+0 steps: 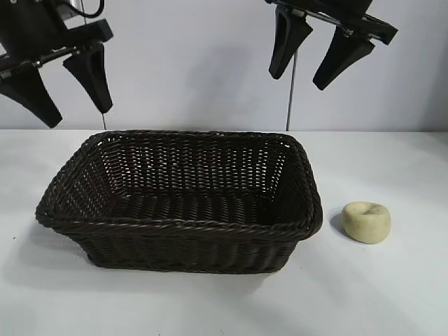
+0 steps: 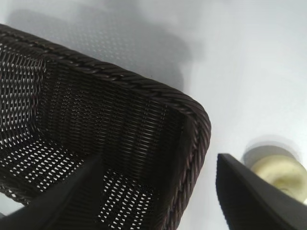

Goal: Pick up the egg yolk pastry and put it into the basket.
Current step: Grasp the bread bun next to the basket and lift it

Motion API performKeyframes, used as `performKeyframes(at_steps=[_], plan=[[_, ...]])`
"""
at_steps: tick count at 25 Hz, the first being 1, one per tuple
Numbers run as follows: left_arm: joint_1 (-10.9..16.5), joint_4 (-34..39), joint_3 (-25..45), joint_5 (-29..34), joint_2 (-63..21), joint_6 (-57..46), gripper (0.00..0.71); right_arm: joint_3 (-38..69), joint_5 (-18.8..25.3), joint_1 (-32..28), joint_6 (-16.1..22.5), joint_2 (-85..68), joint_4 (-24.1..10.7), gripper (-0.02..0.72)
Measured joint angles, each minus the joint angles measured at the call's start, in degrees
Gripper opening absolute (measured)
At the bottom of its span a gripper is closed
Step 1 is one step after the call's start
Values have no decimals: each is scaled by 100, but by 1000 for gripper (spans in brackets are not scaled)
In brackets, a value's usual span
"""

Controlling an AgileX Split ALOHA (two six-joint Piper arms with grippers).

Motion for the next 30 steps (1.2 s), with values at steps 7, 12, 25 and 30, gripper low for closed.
performKeyframes(at_steps=[7, 12, 25, 30], plan=[[0, -868, 111, -227, -379, 0, 529, 0, 5, 0, -6, 0, -37, 486], [0, -1206, 128, -222, -382, 0, 529, 0, 5, 0, -6, 0, -37, 486], [0, -1302, 128, -222, -382, 0, 529, 61, 18, 0, -19, 0, -234, 486], [0, -1302, 128, -222, -382, 0, 529, 425, 12, 0, -20, 0, -531, 486]])
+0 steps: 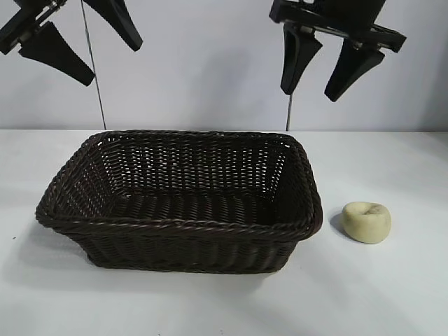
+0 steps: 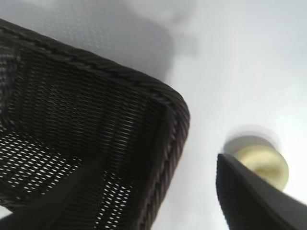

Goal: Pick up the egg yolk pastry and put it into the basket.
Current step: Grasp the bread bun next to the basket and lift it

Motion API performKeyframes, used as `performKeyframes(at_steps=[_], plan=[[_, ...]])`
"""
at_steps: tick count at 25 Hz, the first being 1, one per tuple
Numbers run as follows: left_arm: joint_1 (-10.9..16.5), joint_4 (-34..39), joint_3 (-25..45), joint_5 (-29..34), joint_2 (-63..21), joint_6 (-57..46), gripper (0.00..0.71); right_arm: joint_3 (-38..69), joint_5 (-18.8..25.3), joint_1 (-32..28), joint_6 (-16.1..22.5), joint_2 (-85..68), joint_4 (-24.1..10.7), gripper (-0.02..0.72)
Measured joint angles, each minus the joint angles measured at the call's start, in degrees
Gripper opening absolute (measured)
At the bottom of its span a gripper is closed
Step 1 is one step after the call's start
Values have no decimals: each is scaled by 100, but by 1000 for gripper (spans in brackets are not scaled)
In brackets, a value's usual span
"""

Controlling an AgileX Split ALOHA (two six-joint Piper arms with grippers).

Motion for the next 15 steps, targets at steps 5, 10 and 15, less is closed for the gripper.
performKeyframes(at_steps=[5, 10, 15], plan=[[0, 0, 0, 0, 0, 0, 529, 325, 0, -100, 0, -49, -241, 486], [0, 0, 0, -9, 0, 0, 529, 556, -19, -527, 0, -294, -278, 486], [0, 0, 0, -9, 0, 0, 529, 838, -13, -940, -5, -559, -312, 486]])
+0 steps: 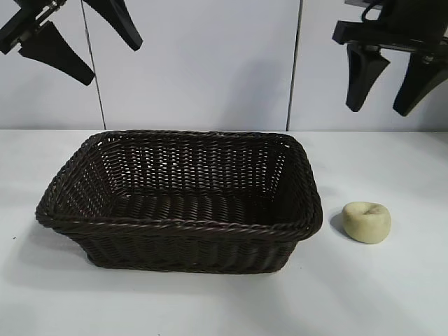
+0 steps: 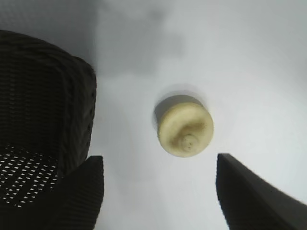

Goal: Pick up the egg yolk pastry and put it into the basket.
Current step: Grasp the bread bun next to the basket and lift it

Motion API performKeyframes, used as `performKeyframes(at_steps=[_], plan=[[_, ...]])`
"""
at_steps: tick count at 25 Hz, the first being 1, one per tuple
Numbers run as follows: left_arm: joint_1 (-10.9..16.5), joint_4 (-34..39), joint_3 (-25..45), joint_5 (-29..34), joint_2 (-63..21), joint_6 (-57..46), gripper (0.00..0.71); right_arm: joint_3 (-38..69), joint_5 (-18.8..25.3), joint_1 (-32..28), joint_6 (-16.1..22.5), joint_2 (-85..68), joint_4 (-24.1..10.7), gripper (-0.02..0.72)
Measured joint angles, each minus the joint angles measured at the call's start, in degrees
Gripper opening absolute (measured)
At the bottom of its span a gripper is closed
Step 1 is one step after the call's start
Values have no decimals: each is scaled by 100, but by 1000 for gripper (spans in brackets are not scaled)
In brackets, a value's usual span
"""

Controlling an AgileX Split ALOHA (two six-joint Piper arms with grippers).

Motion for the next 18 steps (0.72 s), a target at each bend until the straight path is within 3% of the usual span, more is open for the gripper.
performKeyframes(at_steps=[9, 18], plan=[[0, 0, 0, -127, 0, 0, 529, 563, -39, -89, -86, -14, -12, 486], [0, -5, 0, -178, 0, 0, 529, 1219, -714, -89, -98, -14, 42, 486]])
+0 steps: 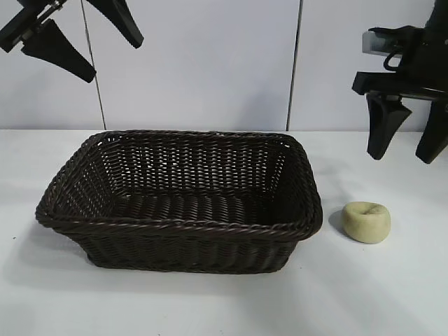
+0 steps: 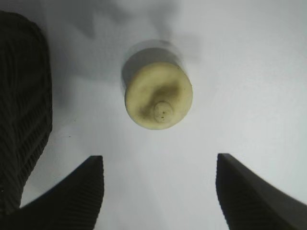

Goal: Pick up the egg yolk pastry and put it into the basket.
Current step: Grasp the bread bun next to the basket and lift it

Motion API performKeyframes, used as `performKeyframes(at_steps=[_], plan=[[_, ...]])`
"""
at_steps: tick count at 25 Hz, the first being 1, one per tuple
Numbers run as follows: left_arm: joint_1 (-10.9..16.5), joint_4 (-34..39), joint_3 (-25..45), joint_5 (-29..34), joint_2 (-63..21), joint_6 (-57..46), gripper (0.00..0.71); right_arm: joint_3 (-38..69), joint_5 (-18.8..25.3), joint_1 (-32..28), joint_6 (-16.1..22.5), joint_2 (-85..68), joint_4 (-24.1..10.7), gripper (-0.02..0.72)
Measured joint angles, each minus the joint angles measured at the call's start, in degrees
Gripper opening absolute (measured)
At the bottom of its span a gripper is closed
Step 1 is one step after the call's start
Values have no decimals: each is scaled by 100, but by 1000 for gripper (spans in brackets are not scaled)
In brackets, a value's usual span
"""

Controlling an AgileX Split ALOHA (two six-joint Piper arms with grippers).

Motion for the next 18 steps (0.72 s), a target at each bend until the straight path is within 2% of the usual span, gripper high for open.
performKeyframes(at_steps=[5, 13, 18], plan=[[0, 0, 0, 0, 0, 0, 529, 265, -354, 0, 0, 0, 209, 486], [0, 0, 0, -13, 0, 0, 529, 672, -949, 0, 18, 0, 252, 486], [0, 0, 0, -13, 0, 0, 529, 736, -1104, 0, 52, 120, 303, 486]])
